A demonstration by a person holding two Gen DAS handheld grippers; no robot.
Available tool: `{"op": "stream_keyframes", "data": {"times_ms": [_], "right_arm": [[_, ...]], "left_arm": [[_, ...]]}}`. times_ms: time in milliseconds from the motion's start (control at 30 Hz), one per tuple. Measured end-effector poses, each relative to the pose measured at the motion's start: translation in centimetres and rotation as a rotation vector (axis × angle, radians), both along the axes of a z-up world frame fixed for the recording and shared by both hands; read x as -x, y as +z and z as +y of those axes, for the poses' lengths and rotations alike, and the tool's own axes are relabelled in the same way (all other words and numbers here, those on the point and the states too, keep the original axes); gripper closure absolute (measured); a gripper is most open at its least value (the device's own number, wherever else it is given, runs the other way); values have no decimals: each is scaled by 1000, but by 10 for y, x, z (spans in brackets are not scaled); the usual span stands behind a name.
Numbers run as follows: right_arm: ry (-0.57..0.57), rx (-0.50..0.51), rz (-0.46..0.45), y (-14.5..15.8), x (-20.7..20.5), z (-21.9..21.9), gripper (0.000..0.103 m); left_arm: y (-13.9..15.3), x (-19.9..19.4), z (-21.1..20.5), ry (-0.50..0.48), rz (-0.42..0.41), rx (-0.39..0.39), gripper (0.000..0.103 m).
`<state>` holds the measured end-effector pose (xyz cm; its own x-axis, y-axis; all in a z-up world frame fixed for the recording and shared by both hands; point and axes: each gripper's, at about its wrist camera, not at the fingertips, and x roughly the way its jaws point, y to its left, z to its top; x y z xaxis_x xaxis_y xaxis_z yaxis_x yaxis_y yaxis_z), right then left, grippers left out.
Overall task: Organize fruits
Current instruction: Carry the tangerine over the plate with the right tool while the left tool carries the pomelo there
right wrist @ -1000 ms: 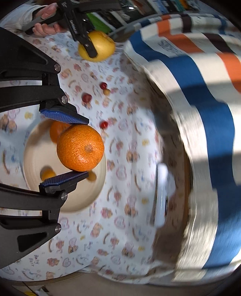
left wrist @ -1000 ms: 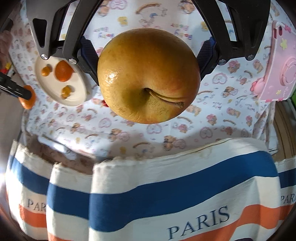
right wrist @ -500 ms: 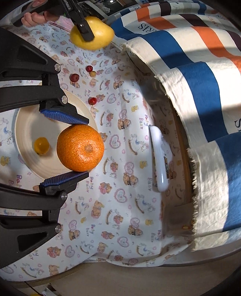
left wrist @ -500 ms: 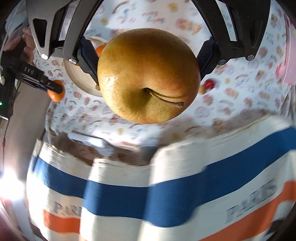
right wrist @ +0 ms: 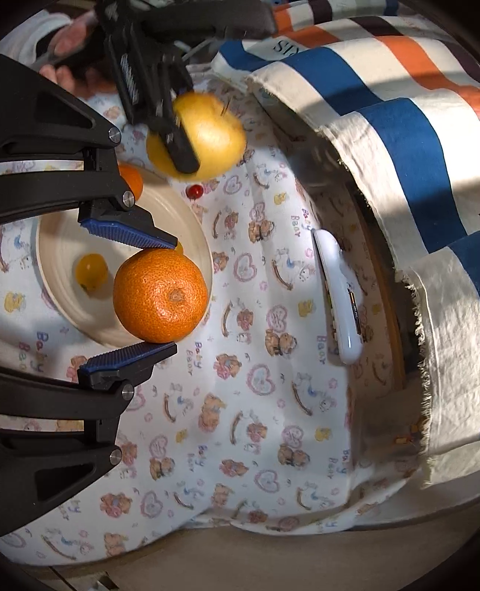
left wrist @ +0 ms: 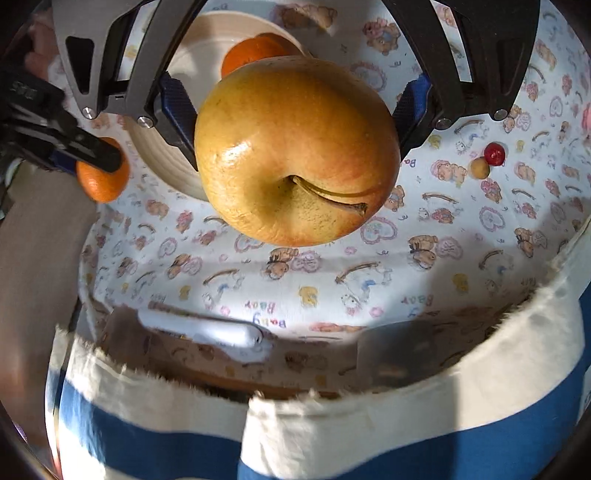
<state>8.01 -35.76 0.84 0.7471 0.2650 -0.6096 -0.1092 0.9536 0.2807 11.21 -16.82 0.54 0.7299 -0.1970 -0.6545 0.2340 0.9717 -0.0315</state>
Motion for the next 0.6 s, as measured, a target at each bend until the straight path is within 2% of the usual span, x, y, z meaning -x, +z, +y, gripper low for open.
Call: {"op": "stream_keyframes", "data": {"times_ms": [233, 400, 533, 600], "right_arm": [[9, 40, 22, -7, -4, 8, 52], [1, 30, 42, -11, -5, 7, 52], [-2, 38, 40, -11, -5, 7, 52], [2, 43, 43, -12, -6, 8, 52]], "left_arm": [[-17, -11, -5, -4, 40, -2, 14], [-26, -22, -8, 3, 37, -5, 14], [-37, -32, -6, 1, 78, 22, 14], [-38, -31, -5, -18, 68, 31, 14]]}}
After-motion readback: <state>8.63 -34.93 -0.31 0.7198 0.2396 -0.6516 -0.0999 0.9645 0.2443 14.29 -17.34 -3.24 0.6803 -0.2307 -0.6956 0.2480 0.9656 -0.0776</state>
